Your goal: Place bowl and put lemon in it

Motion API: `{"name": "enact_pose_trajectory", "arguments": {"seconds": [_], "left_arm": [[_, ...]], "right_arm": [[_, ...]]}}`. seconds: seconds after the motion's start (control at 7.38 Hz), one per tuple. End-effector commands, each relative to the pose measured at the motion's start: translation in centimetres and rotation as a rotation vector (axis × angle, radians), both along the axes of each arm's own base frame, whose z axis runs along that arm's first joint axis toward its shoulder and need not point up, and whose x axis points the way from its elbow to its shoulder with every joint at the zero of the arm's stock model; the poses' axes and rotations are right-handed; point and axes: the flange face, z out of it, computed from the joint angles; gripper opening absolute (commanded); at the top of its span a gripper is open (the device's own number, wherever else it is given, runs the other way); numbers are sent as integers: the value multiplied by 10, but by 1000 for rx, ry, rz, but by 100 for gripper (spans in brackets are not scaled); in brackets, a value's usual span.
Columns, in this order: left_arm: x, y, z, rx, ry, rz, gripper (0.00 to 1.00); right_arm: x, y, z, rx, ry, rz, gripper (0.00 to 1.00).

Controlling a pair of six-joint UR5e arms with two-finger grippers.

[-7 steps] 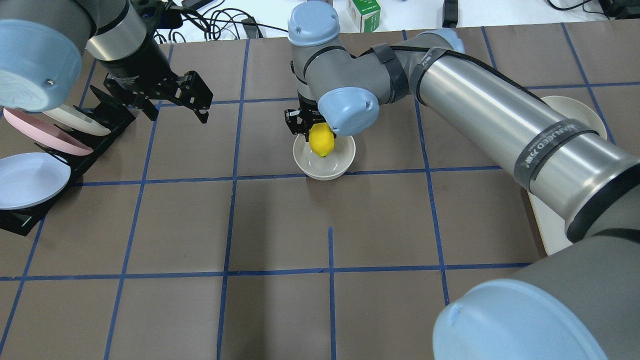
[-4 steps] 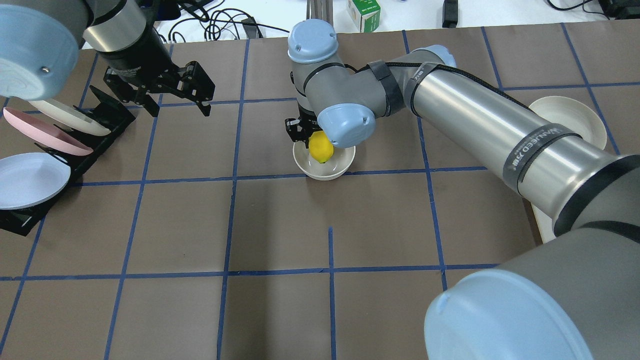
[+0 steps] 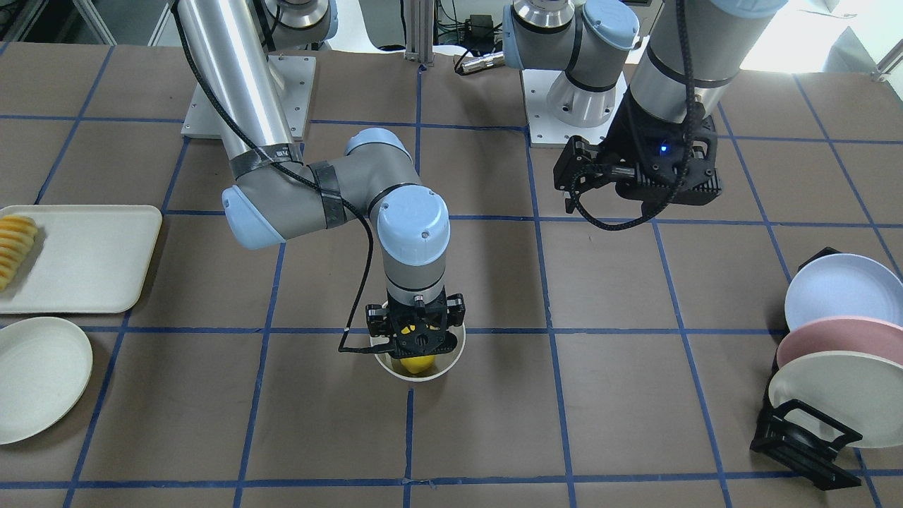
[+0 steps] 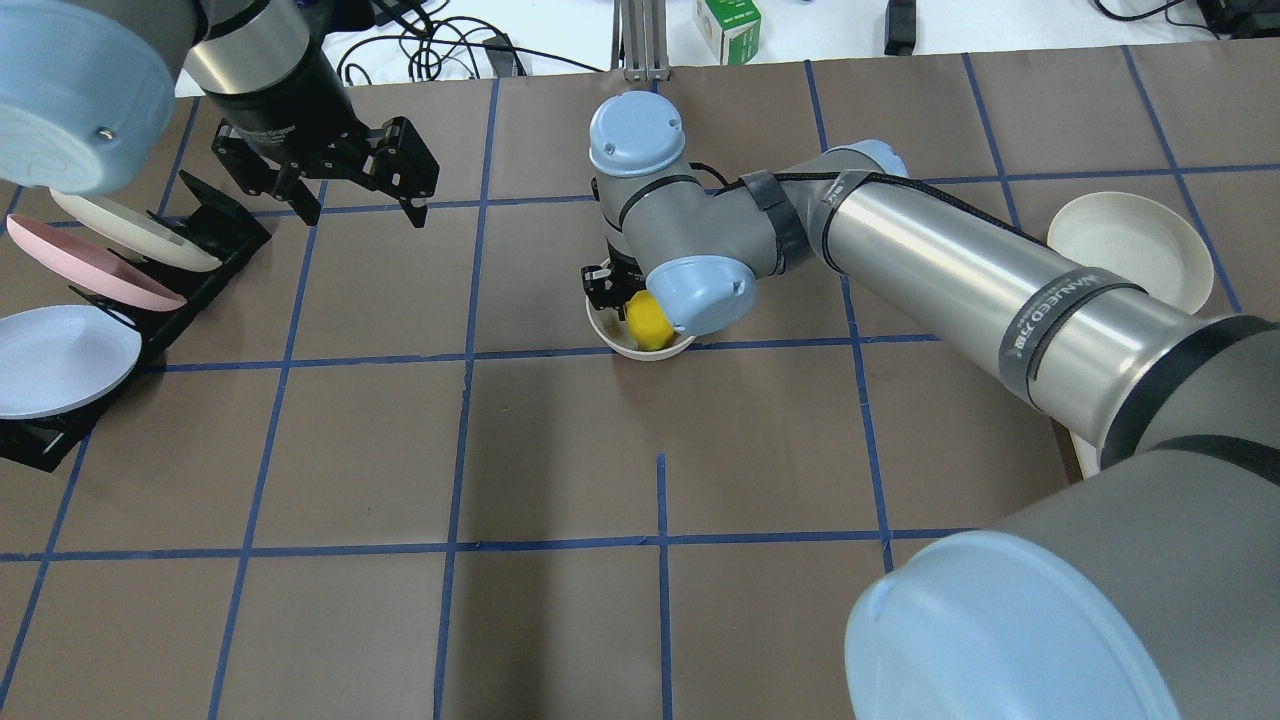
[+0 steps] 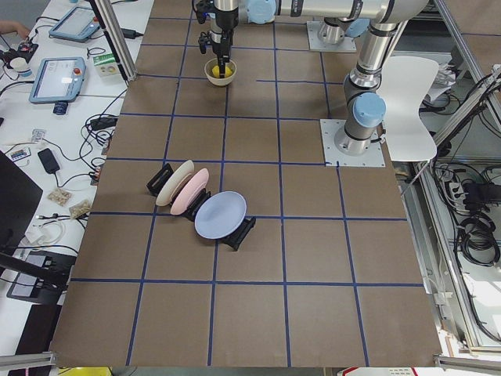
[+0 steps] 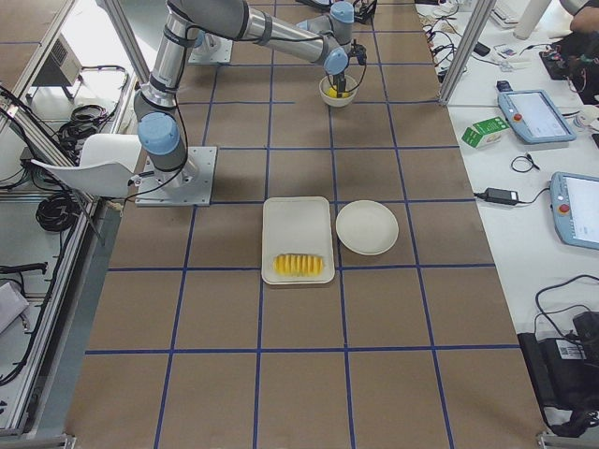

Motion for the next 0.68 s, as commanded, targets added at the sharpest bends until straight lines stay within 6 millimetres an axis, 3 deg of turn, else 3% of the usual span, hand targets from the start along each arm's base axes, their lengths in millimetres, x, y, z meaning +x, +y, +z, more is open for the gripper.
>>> {"name": "enact_pose_trajectory", "arguments": {"seconds": [0.0, 0.14, 0.41, 0.54], "left_arm": [[6, -2, 17, -22, 11, 12, 100], [10, 0, 19, -25, 11, 21, 100], [15, -1, 21, -28, 26, 36, 100], [19, -5, 19, -26, 26, 44, 100]], "right_arm": [[-17, 5, 61, -55, -22, -12, 100], [-48, 7, 106, -29, -4, -46, 100], [-149, 11, 213, 3, -18, -158, 100], [-177, 15, 240, -20, -22, -191, 100]]}}
